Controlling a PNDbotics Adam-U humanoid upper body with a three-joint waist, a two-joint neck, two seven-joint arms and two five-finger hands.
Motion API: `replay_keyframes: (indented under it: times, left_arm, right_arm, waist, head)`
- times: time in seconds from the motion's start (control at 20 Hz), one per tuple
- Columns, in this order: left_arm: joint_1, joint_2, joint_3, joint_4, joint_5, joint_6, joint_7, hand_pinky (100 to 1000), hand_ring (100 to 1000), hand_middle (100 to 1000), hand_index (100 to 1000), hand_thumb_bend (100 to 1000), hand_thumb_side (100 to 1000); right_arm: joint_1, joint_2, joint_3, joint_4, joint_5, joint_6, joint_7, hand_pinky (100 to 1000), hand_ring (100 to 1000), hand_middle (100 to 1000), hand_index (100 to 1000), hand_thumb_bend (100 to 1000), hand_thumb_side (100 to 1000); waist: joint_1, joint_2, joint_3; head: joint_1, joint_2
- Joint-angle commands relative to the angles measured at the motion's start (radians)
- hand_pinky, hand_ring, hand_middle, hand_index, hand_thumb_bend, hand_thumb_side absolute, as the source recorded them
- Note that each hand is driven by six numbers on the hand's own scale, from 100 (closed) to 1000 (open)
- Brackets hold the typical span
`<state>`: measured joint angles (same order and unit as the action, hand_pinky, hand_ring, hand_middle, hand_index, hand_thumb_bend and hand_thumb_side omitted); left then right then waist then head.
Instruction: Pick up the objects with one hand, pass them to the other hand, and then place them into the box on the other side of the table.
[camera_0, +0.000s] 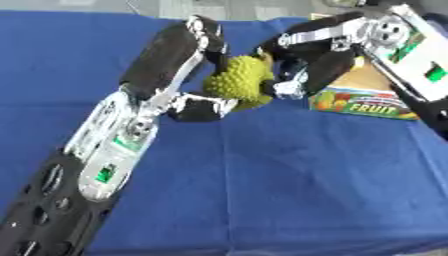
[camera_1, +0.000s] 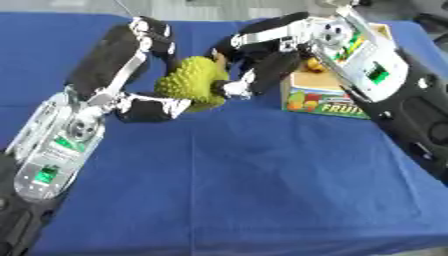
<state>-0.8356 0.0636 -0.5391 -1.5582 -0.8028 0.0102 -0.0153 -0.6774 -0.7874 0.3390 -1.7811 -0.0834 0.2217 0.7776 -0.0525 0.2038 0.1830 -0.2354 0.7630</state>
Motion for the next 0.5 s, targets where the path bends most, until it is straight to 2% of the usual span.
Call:
replay_keyframes:
  times: [0.05,0.2,0.4,0.5]
  left_arm:
    - [-0.019,-0.011,0.017,-0.02,-0.01,0.001,0.008,518,471,386,314,328,100]
    - [-0.018,-0.016,0.015,-0.011,-0.009,0.001,0.006,518,471,386,314,323,100]
    - [-0.017,-0.022,0.015,-0.005,-0.011,0.002,0.009,517,470,385,316,301,100]
    - [-0.017,-0.025,0.019,-0.003,-0.015,0.007,0.014,516,470,385,319,289,100]
  right_arm:
    - [-0.009,-0.01,-0.01,-0.015,-0.05,0.023,-0.053,411,730,506,655,100,395]
    - [-0.01,-0.008,-0.016,-0.018,-0.113,0.057,-0.123,337,628,448,592,100,355]
    - [-0.009,-0.011,-0.015,-0.039,-0.168,0.087,-0.202,297,544,389,528,100,229]
    - [-0.007,-0.012,-0.014,-0.05,-0.189,0.1,-0.227,274,523,379,516,100,227]
  waist:
    - [-0.011,-0.016,-0.003]
    - [-0.011,-0.015,-0.004]
    - [-0.011,-0.015,-0.005]
    - [-0.01,-0.015,-0.006]
  head:
    - [-0.001,-0.005]
    - [-0.001,-0.005]
    - [0.0,-0.006]
    - [0.0,-0.006]
